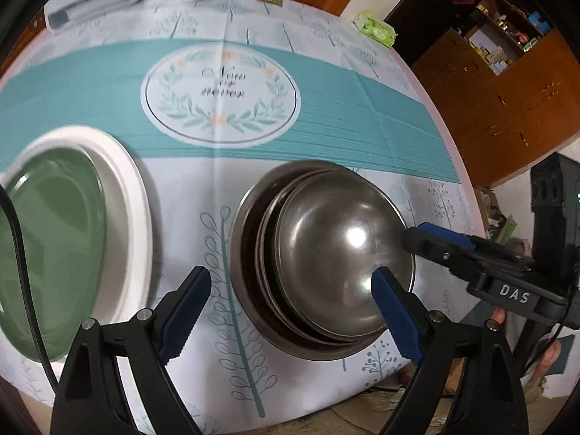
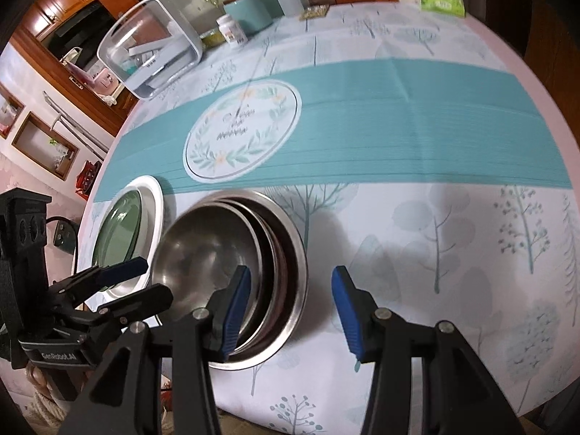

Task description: Organize plates and bowls

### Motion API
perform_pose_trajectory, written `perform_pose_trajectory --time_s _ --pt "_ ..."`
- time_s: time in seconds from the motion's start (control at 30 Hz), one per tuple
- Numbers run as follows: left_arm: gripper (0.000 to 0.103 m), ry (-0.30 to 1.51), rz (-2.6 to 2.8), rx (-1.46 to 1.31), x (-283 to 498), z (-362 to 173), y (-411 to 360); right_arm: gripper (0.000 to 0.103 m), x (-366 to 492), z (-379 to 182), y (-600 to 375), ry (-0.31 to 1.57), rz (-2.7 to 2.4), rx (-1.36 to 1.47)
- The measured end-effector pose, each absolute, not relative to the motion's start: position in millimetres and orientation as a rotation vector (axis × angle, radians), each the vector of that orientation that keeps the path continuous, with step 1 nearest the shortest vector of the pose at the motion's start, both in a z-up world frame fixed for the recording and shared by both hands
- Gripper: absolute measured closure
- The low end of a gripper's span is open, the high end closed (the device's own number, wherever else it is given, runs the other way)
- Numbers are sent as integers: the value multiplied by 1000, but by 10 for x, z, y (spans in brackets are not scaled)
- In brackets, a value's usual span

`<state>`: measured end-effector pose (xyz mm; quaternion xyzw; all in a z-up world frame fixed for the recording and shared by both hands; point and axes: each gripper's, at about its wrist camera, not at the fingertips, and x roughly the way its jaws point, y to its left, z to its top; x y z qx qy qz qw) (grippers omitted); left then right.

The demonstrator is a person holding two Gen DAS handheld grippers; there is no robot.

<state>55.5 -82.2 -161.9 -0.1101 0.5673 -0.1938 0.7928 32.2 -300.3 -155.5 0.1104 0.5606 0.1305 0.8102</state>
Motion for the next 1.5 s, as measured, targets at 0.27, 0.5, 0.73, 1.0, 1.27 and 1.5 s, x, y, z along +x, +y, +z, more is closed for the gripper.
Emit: perform_pose_trajectory --time_s 0.27,0.5,0.73,1.0,1.27,1.5 --pt "27 1279 -455 -294 606 -1769 -887 56 368 -1683 -2959 1257 307 262" --pt "57 1291 -400 -318 591 -1822 -771 68 365 -1734 -2879 1305 305 258" --pt "59 1300 -380 -317 543 -1808 -745 70 357 -1729 -2863 1329 270 246" --pt "59 1267 -384 -351 487 -1640 -665 70 330 -1520 -2830 1301 276 233" --pt "59 1112 -333 -385 399 -1086 -234 70 396 -982 -2405 1198 367 161" --pt "59 958 -186 -422 215 -680 448 70 528 -742 -1657 1146 486 71"
